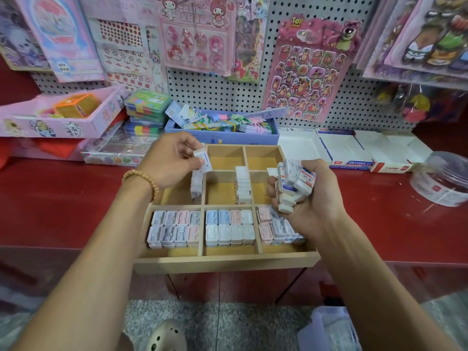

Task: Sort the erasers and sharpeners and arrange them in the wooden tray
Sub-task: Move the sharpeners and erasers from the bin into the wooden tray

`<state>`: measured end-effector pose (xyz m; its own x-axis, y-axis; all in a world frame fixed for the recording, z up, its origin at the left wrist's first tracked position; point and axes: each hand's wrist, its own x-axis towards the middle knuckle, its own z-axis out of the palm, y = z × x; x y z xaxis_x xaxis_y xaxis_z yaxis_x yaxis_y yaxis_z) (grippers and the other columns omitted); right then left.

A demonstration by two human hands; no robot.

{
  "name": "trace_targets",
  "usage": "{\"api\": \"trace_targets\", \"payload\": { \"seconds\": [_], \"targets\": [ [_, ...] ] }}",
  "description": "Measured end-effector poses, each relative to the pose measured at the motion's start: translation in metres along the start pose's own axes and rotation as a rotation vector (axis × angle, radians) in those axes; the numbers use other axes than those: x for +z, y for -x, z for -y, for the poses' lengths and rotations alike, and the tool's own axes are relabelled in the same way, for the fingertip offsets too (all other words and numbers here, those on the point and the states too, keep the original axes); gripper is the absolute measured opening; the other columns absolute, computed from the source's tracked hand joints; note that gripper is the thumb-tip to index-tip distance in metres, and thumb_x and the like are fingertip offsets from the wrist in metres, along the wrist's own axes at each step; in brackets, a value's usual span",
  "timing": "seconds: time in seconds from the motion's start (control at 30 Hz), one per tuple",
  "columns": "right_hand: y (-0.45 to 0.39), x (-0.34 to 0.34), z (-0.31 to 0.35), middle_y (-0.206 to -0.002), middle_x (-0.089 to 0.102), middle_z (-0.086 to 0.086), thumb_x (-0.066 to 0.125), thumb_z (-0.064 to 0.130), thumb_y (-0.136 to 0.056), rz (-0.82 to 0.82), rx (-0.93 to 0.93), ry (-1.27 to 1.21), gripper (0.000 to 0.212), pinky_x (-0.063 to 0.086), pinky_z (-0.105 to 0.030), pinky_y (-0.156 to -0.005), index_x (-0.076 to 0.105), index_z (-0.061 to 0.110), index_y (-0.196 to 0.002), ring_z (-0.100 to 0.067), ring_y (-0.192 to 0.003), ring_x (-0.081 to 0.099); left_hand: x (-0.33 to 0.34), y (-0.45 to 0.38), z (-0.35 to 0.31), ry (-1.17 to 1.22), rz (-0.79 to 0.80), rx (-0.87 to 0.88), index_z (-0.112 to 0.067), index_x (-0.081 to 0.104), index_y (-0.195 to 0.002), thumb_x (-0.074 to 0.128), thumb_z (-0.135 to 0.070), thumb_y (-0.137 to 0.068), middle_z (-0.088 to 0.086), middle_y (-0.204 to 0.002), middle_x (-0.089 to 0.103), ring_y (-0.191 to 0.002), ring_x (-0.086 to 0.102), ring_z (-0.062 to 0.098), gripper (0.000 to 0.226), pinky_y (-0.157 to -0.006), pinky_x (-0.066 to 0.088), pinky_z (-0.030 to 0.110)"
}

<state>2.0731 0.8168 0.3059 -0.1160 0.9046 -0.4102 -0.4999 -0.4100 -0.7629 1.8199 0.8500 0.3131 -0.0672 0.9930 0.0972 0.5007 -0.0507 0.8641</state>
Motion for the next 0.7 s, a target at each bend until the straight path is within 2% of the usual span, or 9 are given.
{"api": "trace_targets", "payload": {
  "seconds": [0.07, 0.17, 0.3, 0.4, 0.47, 0.53, 0.6, 0.7],
  "targets": [
    [-0.001, 0.001, -0.001, -0.092, 0.063, -0.015, 0.05, 0.036, -0.093, 0.015, -0.008, 0.009, 0.03, 0.045, -0.032, -0.062, 0.063, 0.009, -0.1, -0.026, -0.068, 0.063, -0.004, 0.0, 0.002, -0.03, -0.002, 0.002, -0.019, 0.065, -0.087, 0.076, -0.005, -0.079, 0.01, -0.084, 0.069, -0.08, 0.068, 0.026, 0.019, -0.079, 0.056, 0.04],
    [-0.002, 0.002, 0.0, -0.091, 0.057, -0.013, 0.053, 0.033, -0.094, 0.039, -0.018, 0.002, 0.024, 0.039, -0.032, -0.063, 0.06, 0.011, -0.101, -0.024, -0.068, 0.061, -0.012, 0.002, 0.002, -0.069, 0.056, -0.002, -0.015, 0.065, -0.085, 0.076, -0.002, -0.078, 0.004, -0.078, 0.066, -0.069, 0.062, 0.019, 0.018, -0.074, 0.054, 0.038],
    [-0.004, 0.003, -0.001, -0.085, 0.058, -0.011, 0.056, 0.034, -0.094, 0.057, -0.01, -0.003, 0.023, 0.038, -0.032, -0.061, 0.059, 0.012, -0.101, -0.023, -0.067, 0.06, -0.026, 0.01, 0.005, -0.085, 0.184, -0.07, -0.01, 0.066, -0.085, 0.078, 0.002, -0.075, 0.009, -0.079, 0.064, -0.067, 0.06, 0.023, 0.02, -0.071, 0.056, 0.041],
    [-0.005, 0.004, -0.004, -0.081, 0.063, -0.009, 0.06, 0.033, -0.092, 0.07, -0.01, 0.005, 0.024, 0.038, -0.031, -0.057, 0.059, 0.013, -0.105, -0.022, -0.066, 0.06, -0.019, 0.014, 0.014, -0.162, 0.222, -0.082, -0.011, 0.067, -0.081, 0.081, 0.001, -0.072, 0.006, -0.078, 0.067, -0.066, 0.065, 0.02, 0.021, -0.072, 0.057, 0.04],
    [-0.006, 0.006, -0.008, -0.083, 0.063, -0.008, 0.062, 0.03, -0.091, 0.083, -0.002, -0.014, 0.023, 0.04, -0.029, -0.053, 0.059, 0.013, -0.108, -0.021, -0.063, 0.056, -0.009, 0.015, 0.02, -0.226, 0.193, -0.066, -0.015, 0.066, -0.078, 0.084, -0.003, -0.069, -0.002, -0.073, 0.066, -0.061, 0.062, 0.011, 0.024, -0.072, 0.056, 0.035],
    [-0.007, 0.009, -0.013, -0.093, 0.059, -0.009, 0.067, 0.025, -0.085, 0.07, 0.026, -0.091, 0.031, 0.042, -0.028, -0.051, 0.059, 0.014, -0.112, -0.02, -0.065, 0.051, -0.003, 0.016, 0.023, -0.268, 0.188, -0.062, -0.018, 0.065, -0.076, 0.085, -0.005, -0.068, -0.005, -0.072, 0.064, -0.057, 0.058, 0.003, 0.025, -0.064, 0.051, 0.023],
    [-0.008, 0.013, -0.016, -0.099, 0.061, -0.011, 0.069, 0.023, -0.079, 0.053, 0.048, -0.172, 0.036, 0.04, -0.025, -0.052, 0.061, 0.011, -0.112, -0.02, -0.067, 0.053, 0.003, 0.016, 0.026, -0.351, 0.209, -0.042, -0.019, 0.065, -0.076, 0.086, -0.009, -0.068, -0.005, -0.074, 0.063, -0.063, 0.058, 0.005, 0.025, -0.062, 0.047, 0.02],
    [-0.004, 0.021, -0.019, -0.085, 0.067, -0.011, 0.06, 0.023, -0.087, 0.066, 0.055, -0.262, 0.024, 0.039, -0.023, -0.056, 0.066, 0.005, -0.102, -0.02, -0.063, 0.061, 0.007, 0.017, 0.029, -0.404, 0.204, -0.042, -0.02, 0.064, -0.08, 0.085, -0.013, -0.07, -0.004, -0.076, 0.06, -0.067, 0.054, 0.01, 0.024, -0.065, 0.046, 0.022]
  ]
}}
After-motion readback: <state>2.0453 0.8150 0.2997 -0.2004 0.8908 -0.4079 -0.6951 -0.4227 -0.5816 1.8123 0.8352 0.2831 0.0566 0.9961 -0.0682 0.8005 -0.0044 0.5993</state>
